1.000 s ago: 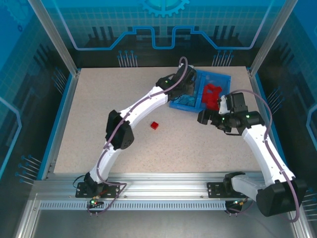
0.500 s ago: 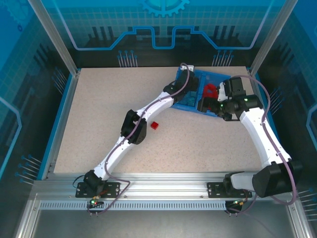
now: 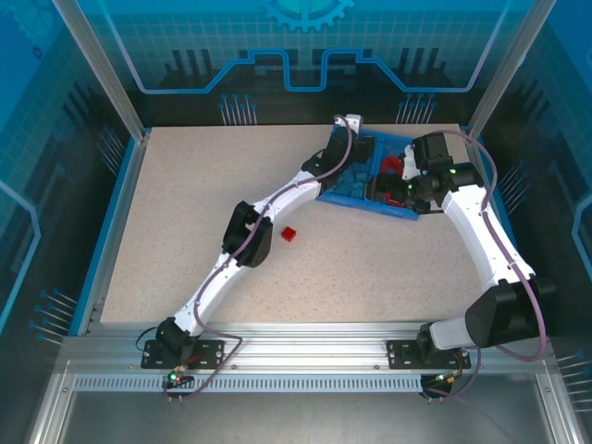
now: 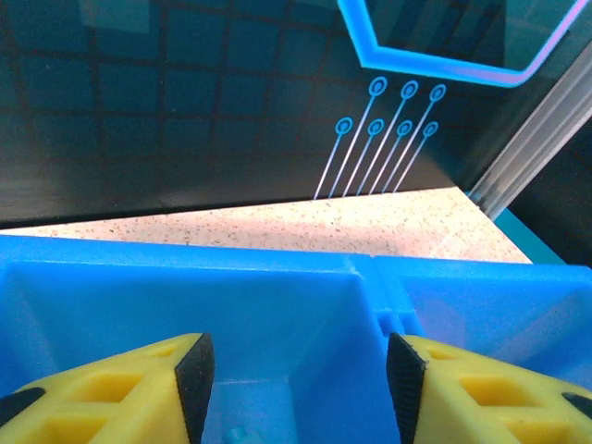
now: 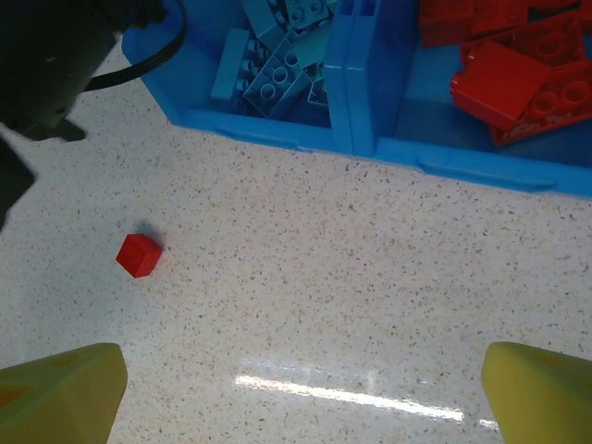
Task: Sort the legos into containers by color
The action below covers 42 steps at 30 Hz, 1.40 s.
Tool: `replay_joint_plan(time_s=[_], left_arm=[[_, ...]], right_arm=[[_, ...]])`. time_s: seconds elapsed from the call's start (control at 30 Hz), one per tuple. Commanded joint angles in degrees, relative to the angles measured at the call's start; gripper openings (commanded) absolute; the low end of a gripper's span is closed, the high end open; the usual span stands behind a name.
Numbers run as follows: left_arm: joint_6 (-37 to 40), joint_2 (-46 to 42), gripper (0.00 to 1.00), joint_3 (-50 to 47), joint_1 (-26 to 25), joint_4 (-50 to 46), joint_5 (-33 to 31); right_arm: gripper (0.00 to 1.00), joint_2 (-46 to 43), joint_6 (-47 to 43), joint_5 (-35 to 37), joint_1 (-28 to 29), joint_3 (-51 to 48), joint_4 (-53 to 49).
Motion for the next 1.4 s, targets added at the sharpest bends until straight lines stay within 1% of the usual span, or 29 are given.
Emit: replay_joint_plan(time_s=[0.0,0.13,0.27,0.4,0.5,0.57,0.63,0.7,0.73,0.77,0.83,0.87,0.97,1.03,1.07,1.13,1.2,1.33,1.37], left_arm=[[2.6,-16.33,0.56,-10.9,0.18,7.81,3.18],[4.63,-31.9,0.58,-29.68,0.33,12.5,3.21],[7.81,-48.52,0.59,-47.16,0.36,11.59,2.89],[11.23,-65.83,0.63,-61.26,-0.04,2.4,2.12],[13.25,-79.12,0.69,-69.58,-1.14,-6.98,-0.7],[14.45,-86.53,0.73,-72.75,-2.21,-15.7,-3.25],[15.0,-92.46,0.76,-73.73,-3.39,-25.64,-5.75],[14.37,-95.92,0.77,-72.7,-4.96,-36.31,-10.44],[13.35,-96.63,0.79,-71.42,-5.86,-42.96,-13.87],[12.36,-96.8,0.8,-70.08,-6.48,-47.91,-15.92],[11.01,-96.24,0.83,-68.01,-6.62,-56.12,-17.01],[10.47,-96.05,0.84,-67.71,-6.62,-58.17,-16.87],[9.64,-97.35,0.88,-69.67,-6.58,-59.22,-14.13],[10.82,-98.99,0.96,-71.48,-6.59,-59.4,-9.18],[10.67,-99.76,0.99,-72.65,-6.66,-59.25,-7.45],[8.83,-100.48,0.99,-73.99,-6.63,-60.28,-5.22],[8.59,-100.53,0.99,-74.69,-6.58,-61.88,-2.84],[9.61,-102.28,0.99,-76.21,-6.61,-61.87,-2.37],[10.11,-103.06,0.99,-76.97,-6.59,-60.82,-2.35]], right_arm=[[1.0,-0.61,-1.23,-1.44,-0.28,0.57,-0.09],[1.0,-1.43,-1.48,-0.59,2.74,-1.1,2.06],[1.0,-0.04,-2.64,0.63,9.25,-0.82,3.24],[1.0,2.9,-3.74,1.4,17.93,0.11,4.68],[1.0,5.86,-3.58,0.7,23.71,-0.66,7.54],[1.0,8.74,-3.49,1.73,27.31,-0.72,8.8],[1.0,11.85,-3.89,4.26,30.27,-0.45,9.93],[1.0,15.34,-5.39,6.34,32.17,0.45,10.95],[1.0,17.4,-6.63,6.88,32.62,1.17,11.51],[1.0,19.87,-7.85,7.01,32.57,2.37,11.84],[1.0,24.89,-9.85,8.51,32.53,5.95,10.76],[1.0,27.47,-10.96,9.45,32.52,7.91,10.17],[0.97,33.56,-13.4,10.3,32.69,12.6,10.12],[0.95,36.84,-13.91,7.9,32.71,15.21,10.57],[0.93,38.8,-13.95,6.44,32.67,17.11,10.17],[0.9,42.69,-13.48,5.9,32.88,21.2,7.65],[0.87,45.43,-13.24,6.4,33.21,23.98,5.49],[0.82,47.89,-12.62,9.08,34.22,24.0,4.59],[0.78,48.23,-12.67,9.49,34.44,24.01,4.52]])
